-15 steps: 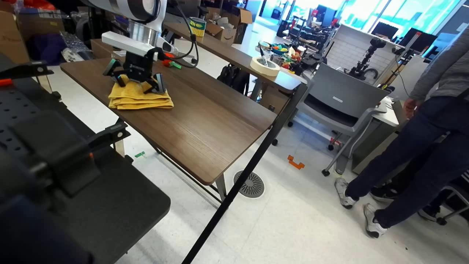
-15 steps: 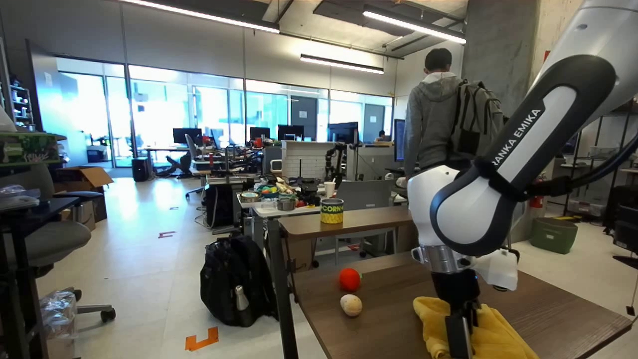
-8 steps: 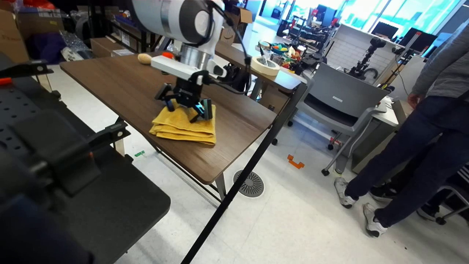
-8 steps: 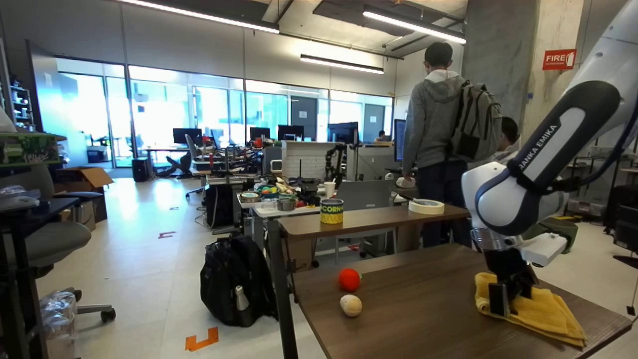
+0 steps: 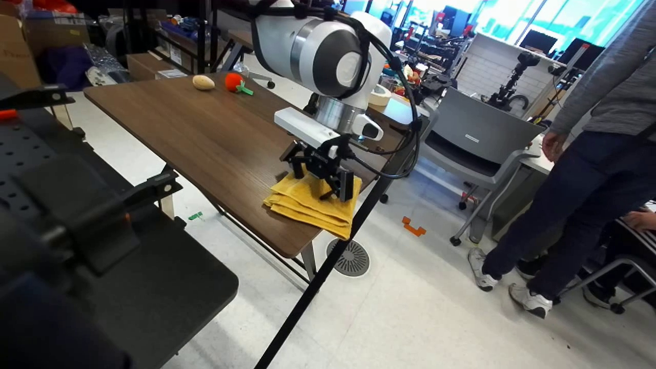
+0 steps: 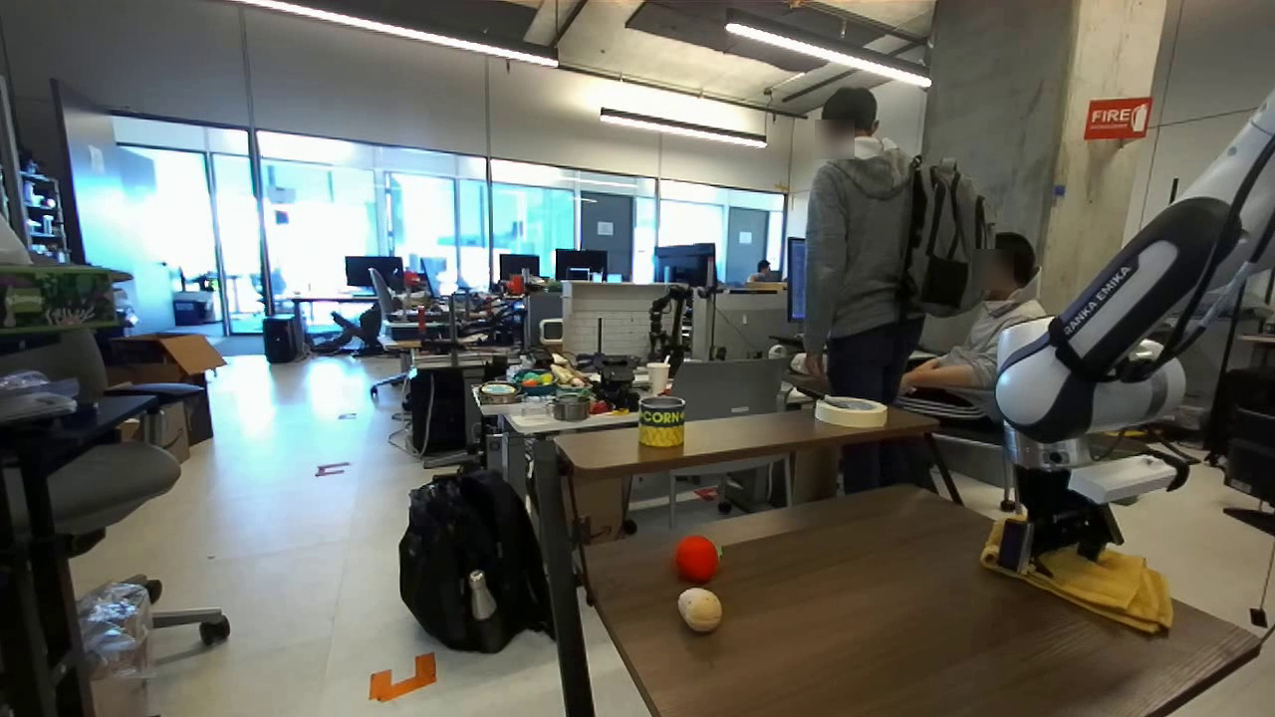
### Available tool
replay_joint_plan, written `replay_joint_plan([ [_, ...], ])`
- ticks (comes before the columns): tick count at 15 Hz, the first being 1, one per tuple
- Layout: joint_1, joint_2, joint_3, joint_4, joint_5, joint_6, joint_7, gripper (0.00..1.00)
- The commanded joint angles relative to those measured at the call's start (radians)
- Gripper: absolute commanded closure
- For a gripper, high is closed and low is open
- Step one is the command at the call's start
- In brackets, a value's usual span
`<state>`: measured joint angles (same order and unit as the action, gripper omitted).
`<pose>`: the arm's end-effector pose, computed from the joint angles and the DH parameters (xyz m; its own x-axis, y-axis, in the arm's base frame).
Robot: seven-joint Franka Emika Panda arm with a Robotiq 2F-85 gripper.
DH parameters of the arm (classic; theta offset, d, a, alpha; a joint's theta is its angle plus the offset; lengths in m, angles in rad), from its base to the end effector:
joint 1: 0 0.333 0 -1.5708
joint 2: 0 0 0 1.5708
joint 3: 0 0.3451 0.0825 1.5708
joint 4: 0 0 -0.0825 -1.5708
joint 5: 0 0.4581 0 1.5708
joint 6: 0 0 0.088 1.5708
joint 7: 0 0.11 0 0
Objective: Wipe the table with the towel
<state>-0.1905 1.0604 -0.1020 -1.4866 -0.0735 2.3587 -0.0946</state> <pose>0.7041 -0.2067 -0.0250 0.9737 -0.1063 -0.2014 -0.0851 -0.9901 0.1112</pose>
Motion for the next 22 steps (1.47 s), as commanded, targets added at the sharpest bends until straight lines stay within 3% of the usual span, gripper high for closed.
replay_joint_plan([
  [1, 0.008, 0.093, 0.053, 0.074, 0.035, 0.110, 0.006, 0.00],
  [9, 0.125, 0.136, 0.142, 0.145, 0.043, 0.220, 0.026, 0.00],
  [12, 0.144, 0.182, 0.118, 0.222, 0.049, 0.211, 0.058, 0.00],
  [17, 0.053, 0.219, 0.114, 0.351, 0.129, 0.183, 0.106, 0.00],
  [22, -0.047, 0.246, 0.139, 0.400, 0.190, 0.132, 0.068, 0.00],
])
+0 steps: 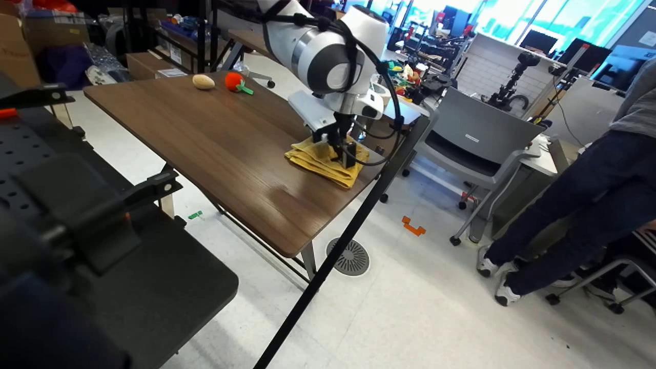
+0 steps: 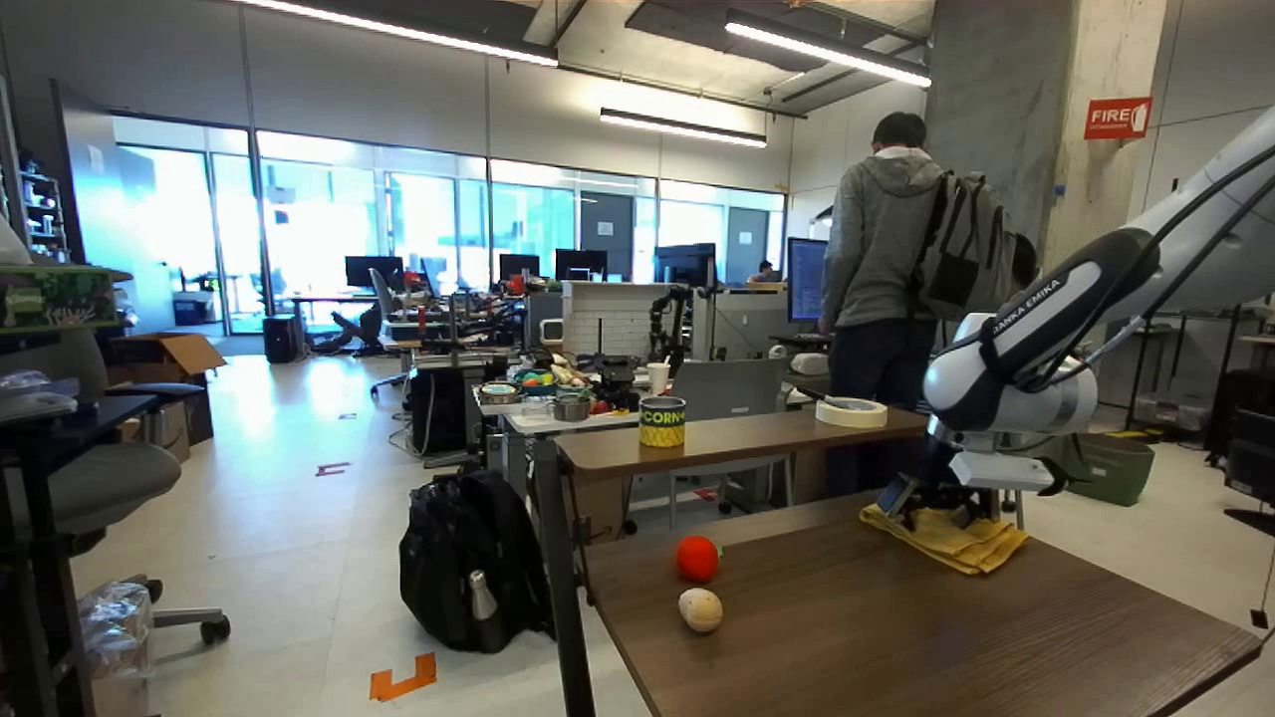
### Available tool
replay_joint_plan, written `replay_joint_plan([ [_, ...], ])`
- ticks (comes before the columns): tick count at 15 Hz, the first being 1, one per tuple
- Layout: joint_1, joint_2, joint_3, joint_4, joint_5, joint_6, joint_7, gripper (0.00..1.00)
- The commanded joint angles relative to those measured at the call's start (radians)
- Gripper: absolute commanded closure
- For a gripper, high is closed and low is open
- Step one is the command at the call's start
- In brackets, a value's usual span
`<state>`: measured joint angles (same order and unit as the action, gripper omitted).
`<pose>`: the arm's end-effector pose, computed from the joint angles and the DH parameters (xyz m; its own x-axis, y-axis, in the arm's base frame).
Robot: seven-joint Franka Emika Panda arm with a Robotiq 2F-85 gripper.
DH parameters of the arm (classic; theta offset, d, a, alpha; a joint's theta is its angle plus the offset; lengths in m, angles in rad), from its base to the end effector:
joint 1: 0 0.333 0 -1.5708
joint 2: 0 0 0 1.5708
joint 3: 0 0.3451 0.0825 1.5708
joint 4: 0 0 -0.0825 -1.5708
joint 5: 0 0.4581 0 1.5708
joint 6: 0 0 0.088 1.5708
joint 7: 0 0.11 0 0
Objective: Wipe the table with the towel
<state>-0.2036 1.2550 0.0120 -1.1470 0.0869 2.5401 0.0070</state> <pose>0.8098 -0.1609 -0.0179 0.9521 -0.2746 0.1343 -0.2672 -0.9610 -0.0708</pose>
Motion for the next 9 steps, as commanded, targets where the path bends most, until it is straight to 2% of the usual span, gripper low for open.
replay_joint_plan([
  [1, -0.043, 0.054, 0.041, 0.049, 0.025, -0.071, -0.066, 0.00],
  [3, -0.038, 0.013, 0.063, -0.043, -0.009, -0.090, -0.128, 0.00],
  [6, 0.002, -0.067, 0.059, -0.212, -0.044, -0.027, -0.194, 0.00],
  [9, 0.032, -0.131, 0.068, -0.333, -0.070, -0.017, -0.267, 0.00],
])
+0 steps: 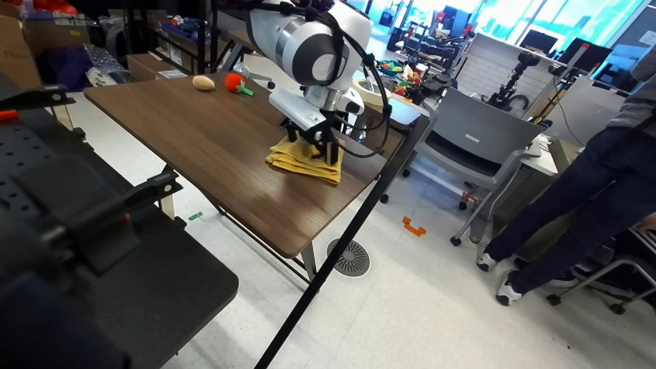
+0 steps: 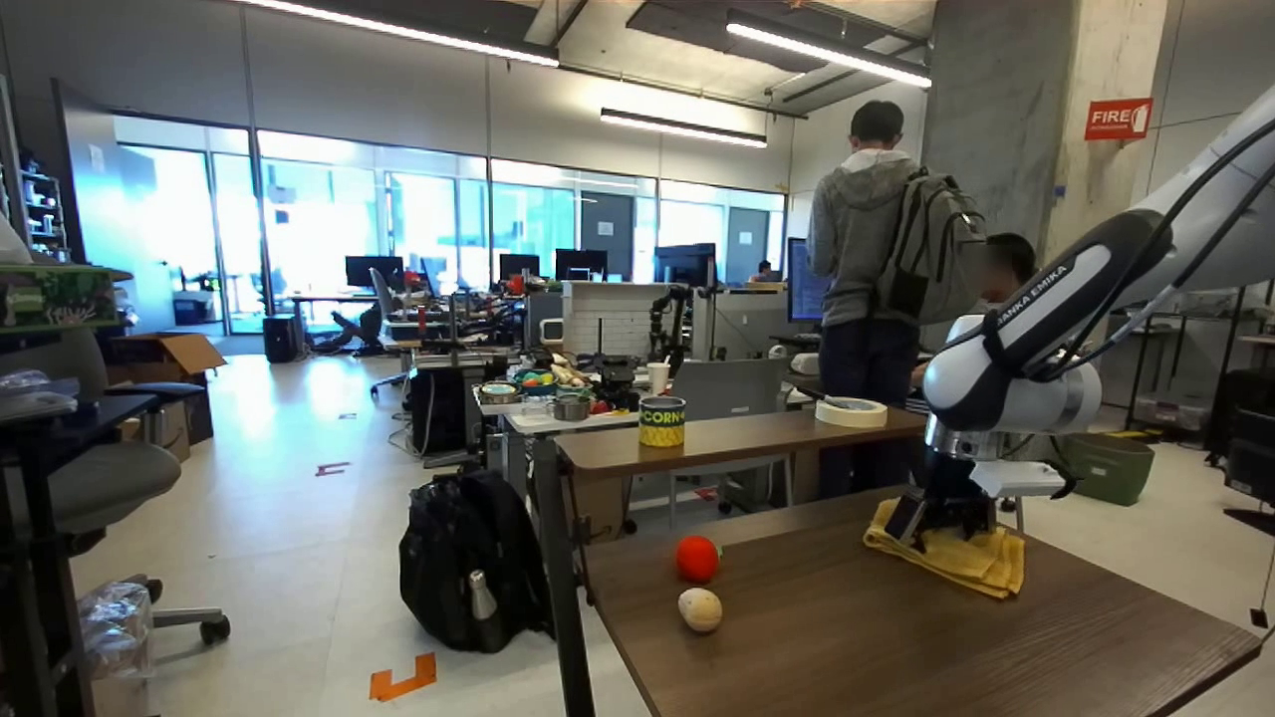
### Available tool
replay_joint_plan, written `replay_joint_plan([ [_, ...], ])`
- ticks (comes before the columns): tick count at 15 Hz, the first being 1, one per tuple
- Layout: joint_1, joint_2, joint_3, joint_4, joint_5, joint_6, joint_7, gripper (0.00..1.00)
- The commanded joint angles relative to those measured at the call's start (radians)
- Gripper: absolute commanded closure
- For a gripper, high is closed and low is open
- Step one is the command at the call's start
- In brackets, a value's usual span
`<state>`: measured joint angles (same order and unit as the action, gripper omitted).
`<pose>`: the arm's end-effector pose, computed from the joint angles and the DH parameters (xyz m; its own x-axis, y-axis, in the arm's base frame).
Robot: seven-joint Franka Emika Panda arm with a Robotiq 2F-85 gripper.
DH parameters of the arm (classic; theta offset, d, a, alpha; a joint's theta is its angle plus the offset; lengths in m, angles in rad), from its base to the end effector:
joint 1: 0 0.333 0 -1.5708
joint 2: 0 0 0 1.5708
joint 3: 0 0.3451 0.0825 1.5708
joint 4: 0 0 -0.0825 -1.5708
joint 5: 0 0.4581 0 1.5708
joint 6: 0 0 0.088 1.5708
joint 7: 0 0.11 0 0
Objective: Wipe the table with the towel
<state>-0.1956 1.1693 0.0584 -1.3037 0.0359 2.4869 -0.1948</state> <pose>0.7799 -0.1167 -0.0242 0.9996 -0.0077 0.0271 -0.0057 -0.9974 -0.0720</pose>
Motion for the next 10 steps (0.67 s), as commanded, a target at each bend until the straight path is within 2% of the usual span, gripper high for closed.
replay_joint_plan([
  [1, 0.032, -0.068, 0.027, -0.221, -0.029, 0.034, -0.082, 0.00],
  [10, 0.173, -0.257, 0.017, -0.599, -0.210, 0.066, -0.158, 0.00],
])
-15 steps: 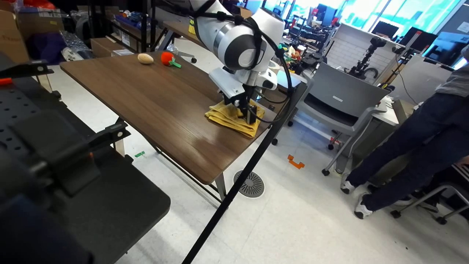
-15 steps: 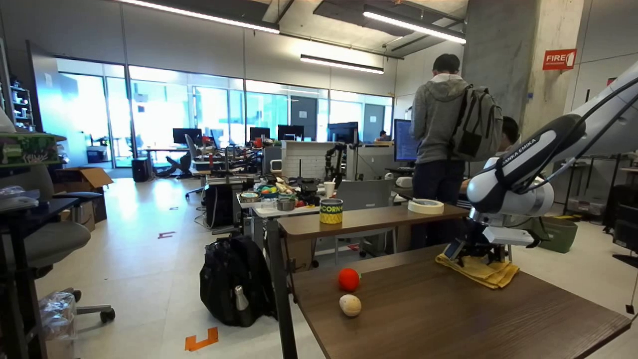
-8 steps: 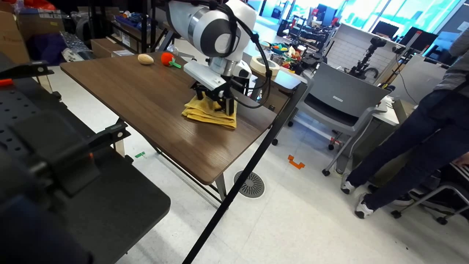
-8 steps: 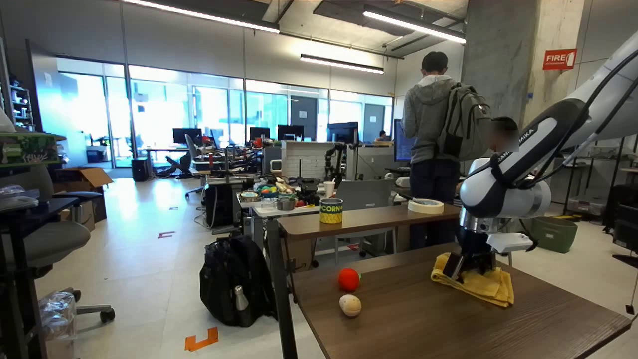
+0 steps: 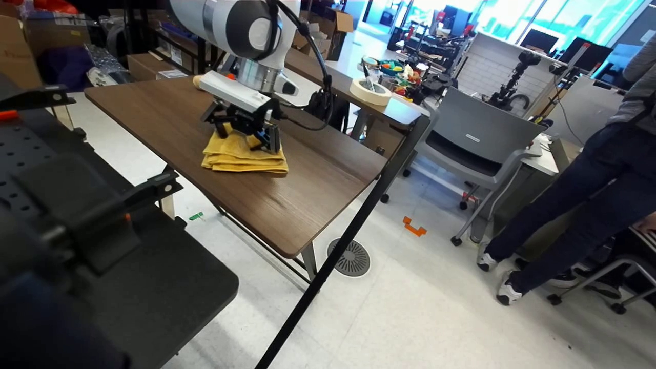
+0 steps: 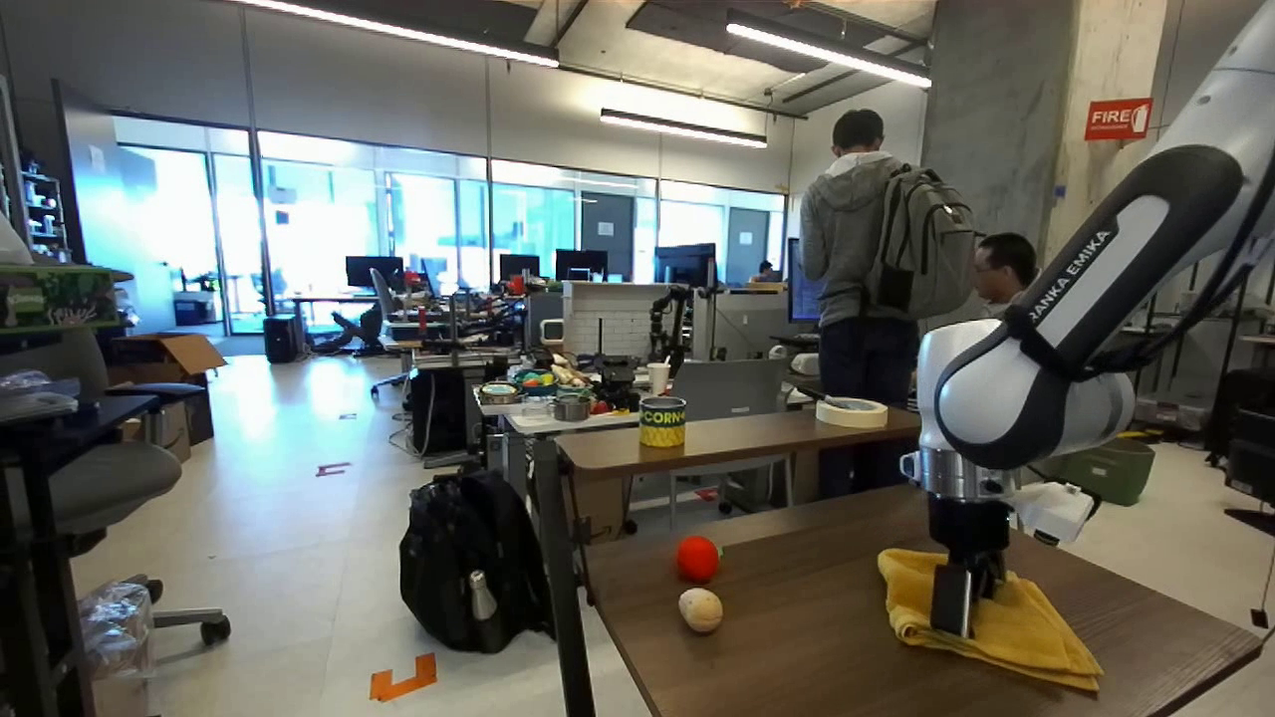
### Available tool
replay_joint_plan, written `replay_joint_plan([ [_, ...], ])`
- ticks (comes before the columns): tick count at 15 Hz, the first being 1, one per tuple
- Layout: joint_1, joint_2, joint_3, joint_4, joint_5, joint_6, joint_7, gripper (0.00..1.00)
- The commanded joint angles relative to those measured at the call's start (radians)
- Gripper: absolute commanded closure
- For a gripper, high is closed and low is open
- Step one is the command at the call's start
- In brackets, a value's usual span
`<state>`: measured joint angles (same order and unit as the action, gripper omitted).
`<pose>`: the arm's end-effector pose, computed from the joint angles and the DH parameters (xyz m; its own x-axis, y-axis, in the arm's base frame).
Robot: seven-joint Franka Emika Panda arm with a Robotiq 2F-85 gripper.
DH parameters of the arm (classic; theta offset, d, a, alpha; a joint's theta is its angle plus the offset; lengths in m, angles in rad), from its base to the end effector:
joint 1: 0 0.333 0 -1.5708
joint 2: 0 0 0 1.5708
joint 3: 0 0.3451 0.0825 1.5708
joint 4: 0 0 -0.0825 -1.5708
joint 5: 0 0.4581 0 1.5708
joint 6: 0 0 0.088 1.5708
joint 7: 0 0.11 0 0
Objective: Wipe the table with the towel
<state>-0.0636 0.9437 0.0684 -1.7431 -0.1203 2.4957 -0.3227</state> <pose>0.6694 0.0049 -0.0300 0.9017 0.3951 -0.1755 0.3906 -0.9186 -0.0610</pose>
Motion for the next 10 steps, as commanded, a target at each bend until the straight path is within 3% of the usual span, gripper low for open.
replay_joint_plan([
  [1, 0.059, -0.048, 0.010, -0.199, -0.078, 0.075, -0.038, 0.00],
  [6, 0.166, -0.083, 0.016, -0.365, -0.224, 0.260, -0.045, 0.00],
  [10, 0.290, -0.054, 0.003, -0.386, -0.337, 0.414, -0.020, 0.00],
])
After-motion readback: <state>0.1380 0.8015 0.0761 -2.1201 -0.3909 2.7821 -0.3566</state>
